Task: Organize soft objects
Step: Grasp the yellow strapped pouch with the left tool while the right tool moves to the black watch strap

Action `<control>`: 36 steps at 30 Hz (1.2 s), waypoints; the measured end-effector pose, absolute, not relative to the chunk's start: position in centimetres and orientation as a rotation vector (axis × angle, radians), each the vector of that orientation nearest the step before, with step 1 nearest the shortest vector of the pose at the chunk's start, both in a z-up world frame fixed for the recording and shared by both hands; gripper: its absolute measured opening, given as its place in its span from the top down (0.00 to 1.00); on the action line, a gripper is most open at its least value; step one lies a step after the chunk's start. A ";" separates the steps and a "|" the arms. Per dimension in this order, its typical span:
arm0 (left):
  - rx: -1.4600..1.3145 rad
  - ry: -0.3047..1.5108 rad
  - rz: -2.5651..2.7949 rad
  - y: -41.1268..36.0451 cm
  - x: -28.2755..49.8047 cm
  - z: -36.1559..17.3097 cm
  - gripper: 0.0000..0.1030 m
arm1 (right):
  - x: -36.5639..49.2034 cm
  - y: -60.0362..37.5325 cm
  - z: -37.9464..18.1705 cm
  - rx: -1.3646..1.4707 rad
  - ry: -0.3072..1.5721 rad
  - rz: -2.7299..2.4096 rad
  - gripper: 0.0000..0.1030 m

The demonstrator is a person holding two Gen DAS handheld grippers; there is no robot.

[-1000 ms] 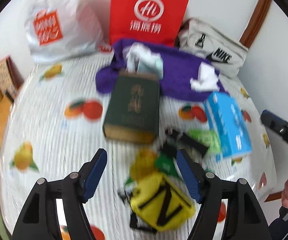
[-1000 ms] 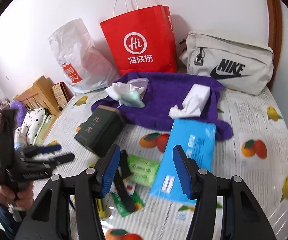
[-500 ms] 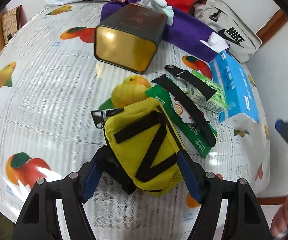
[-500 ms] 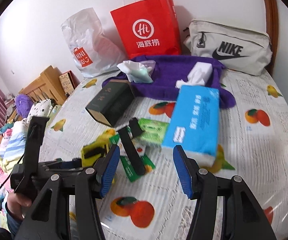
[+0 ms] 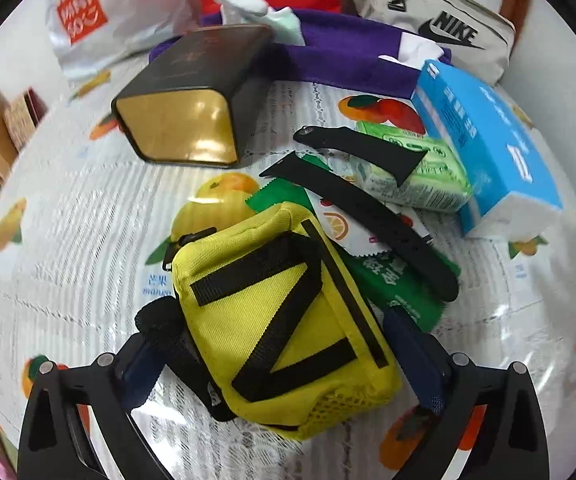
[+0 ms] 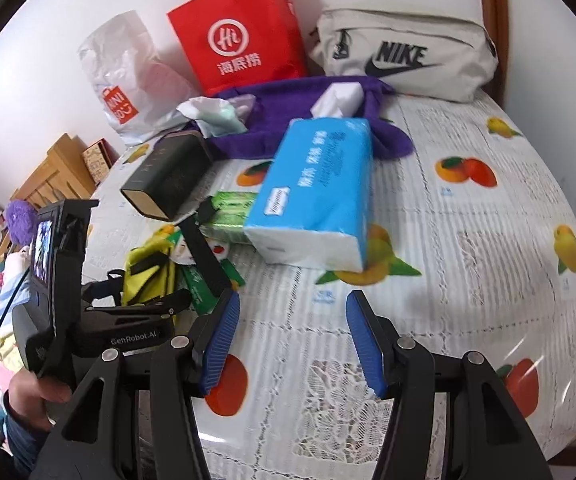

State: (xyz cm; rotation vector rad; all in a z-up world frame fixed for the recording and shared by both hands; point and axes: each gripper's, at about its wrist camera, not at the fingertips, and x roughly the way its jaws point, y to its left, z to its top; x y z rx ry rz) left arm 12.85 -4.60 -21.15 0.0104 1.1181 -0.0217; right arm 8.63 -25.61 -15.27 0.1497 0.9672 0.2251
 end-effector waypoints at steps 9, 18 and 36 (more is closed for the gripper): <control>-0.001 1.080 -0.109 -1.4 11.8 -19.9 0.27 | 9.0 -24.3 -16.6 0.147 0.993 0.255 0.46; -0.020 1.044 -0.014 4.6 12.7 -20.0 0.28 | 10.6 -20.9 -18.0 0.115 1.023 0.322 0.46; -0.034 1.008 -0.064 7.1 14.3 -20.0 0.25 | 17.7 -13.6 -16.6 -0.134 0.950 0.363 0.49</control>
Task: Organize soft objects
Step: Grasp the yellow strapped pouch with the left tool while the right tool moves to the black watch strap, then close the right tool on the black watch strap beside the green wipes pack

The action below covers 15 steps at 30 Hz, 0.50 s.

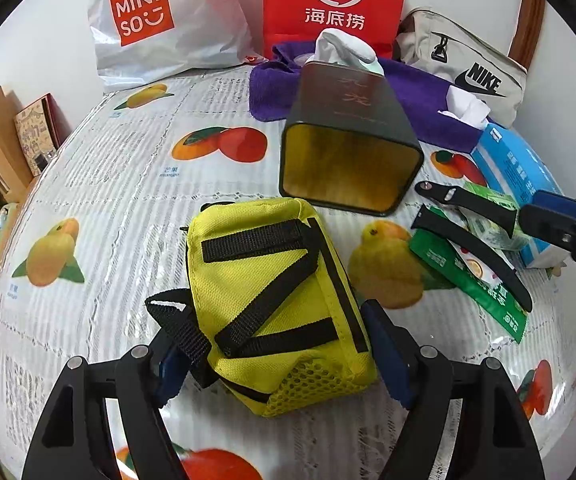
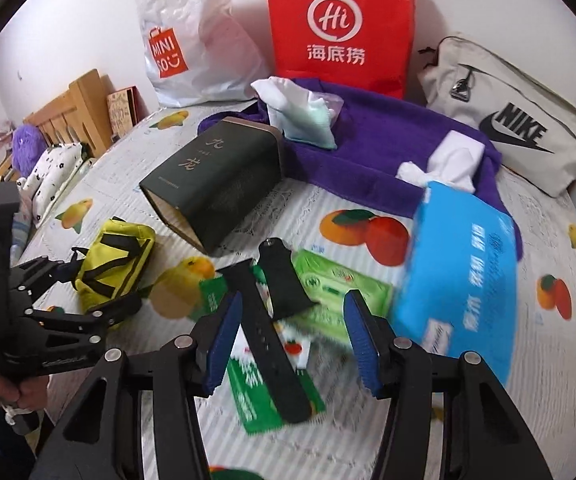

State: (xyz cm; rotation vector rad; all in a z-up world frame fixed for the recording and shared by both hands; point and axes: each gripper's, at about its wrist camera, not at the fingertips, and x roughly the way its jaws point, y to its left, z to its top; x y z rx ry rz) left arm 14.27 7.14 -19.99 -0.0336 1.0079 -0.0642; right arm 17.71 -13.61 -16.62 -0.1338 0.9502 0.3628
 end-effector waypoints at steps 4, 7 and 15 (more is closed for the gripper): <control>-0.044 1.016 -0.079 7.6 14.9 -20.0 0.25 | 19.2 -12.6 -17.5 -0.182 0.984 0.357 0.49; -0.046 1.015 -0.086 7.7 15.3 -20.0 0.25 | 20.1 -11.9 -18.3 -0.222 1.015 0.346 0.51; -0.043 1.013 -0.106 7.8 15.9 -20.0 0.25 | 20.4 -10.7 -19.2 -0.310 1.041 0.341 0.69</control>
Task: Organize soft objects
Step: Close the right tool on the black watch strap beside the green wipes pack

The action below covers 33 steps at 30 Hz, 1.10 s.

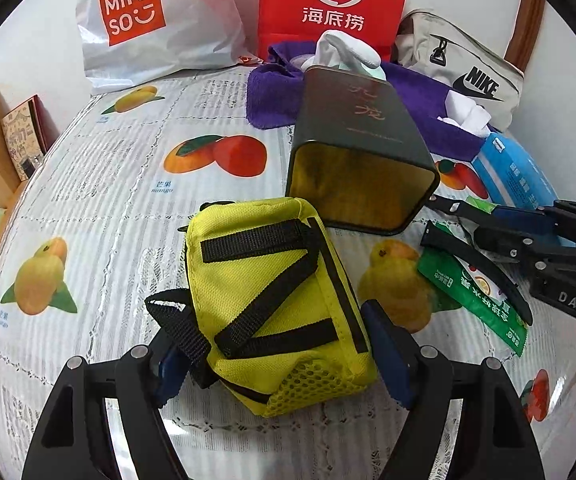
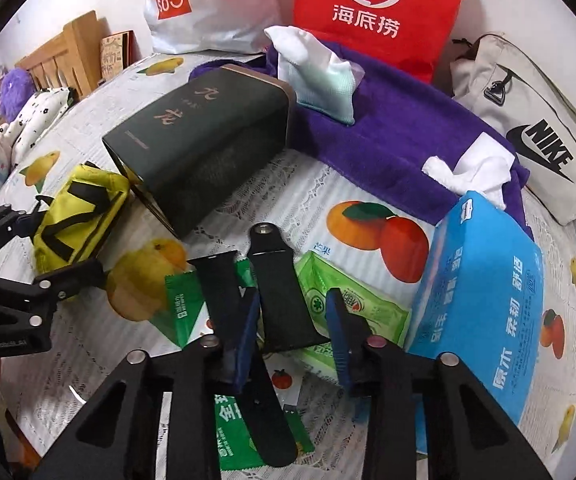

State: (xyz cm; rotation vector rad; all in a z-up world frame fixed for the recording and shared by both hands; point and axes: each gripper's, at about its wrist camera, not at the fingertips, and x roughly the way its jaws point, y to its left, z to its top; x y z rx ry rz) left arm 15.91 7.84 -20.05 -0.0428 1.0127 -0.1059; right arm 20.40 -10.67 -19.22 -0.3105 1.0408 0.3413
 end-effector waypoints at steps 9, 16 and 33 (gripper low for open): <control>-0.038 1.011 -0.109 7.8 15.8 -20.1 0.25 | 17.8 -12.4 -17.6 -0.212 1.052 0.365 0.69; -0.032 1.013 -0.100 7.7 15.8 -20.0 0.25 | 14.5 -13.5 -19.6 -0.170 1.124 0.396 0.69; -0.003 1.033 -0.090 7.4 16.1 -20.0 0.25 | 15.8 -11.3 -19.8 -0.266 1.080 0.428 0.67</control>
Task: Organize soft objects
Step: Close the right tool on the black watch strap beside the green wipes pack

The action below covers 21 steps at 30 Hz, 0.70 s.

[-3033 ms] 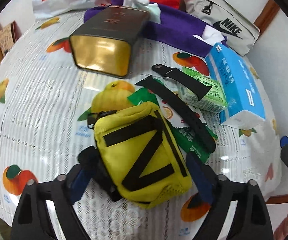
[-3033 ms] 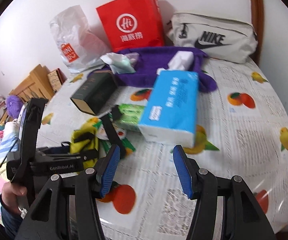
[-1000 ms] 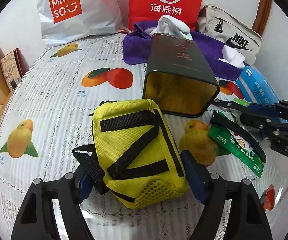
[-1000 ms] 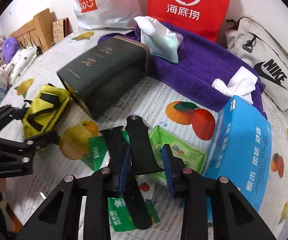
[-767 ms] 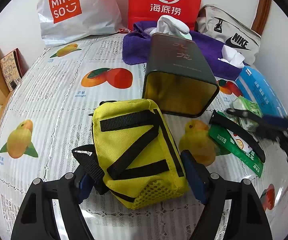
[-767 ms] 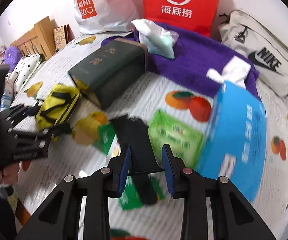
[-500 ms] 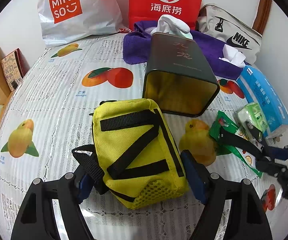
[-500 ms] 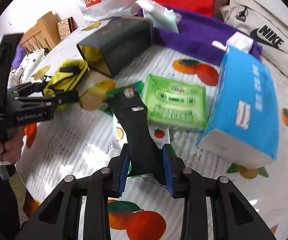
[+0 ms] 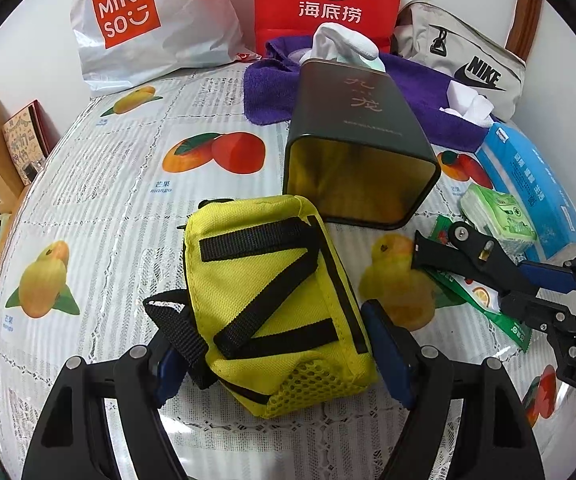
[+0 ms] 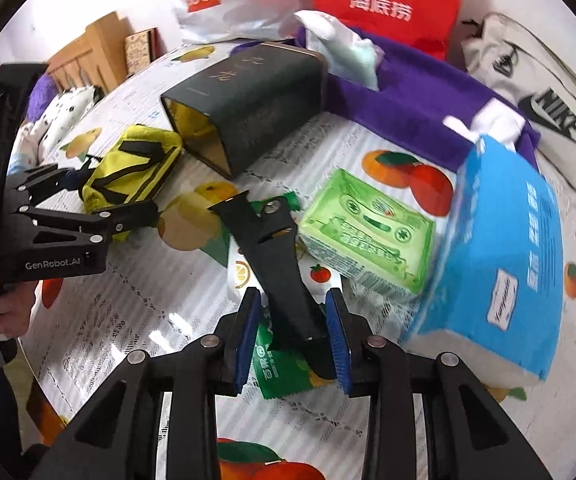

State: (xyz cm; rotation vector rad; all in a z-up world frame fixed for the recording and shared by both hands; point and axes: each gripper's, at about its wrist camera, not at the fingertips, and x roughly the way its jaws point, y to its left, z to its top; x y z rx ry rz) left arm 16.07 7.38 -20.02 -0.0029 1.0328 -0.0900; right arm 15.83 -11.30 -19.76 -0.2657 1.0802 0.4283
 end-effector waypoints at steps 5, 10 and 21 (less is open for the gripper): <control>0.001 1.032 -0.093 7.4 16.0 -20.0 0.24 | 16.2 -10.4 -20.0 -0.322 1.085 0.446 0.67; 0.000 1.035 -0.095 7.4 16.0 -20.0 0.24 | 16.0 -10.4 -19.2 -0.320 1.081 0.476 0.67; 0.002 1.038 -0.102 7.3 16.0 -20.0 0.24 | 17.1 -9.5 -19.6 -0.294 1.075 0.483 0.80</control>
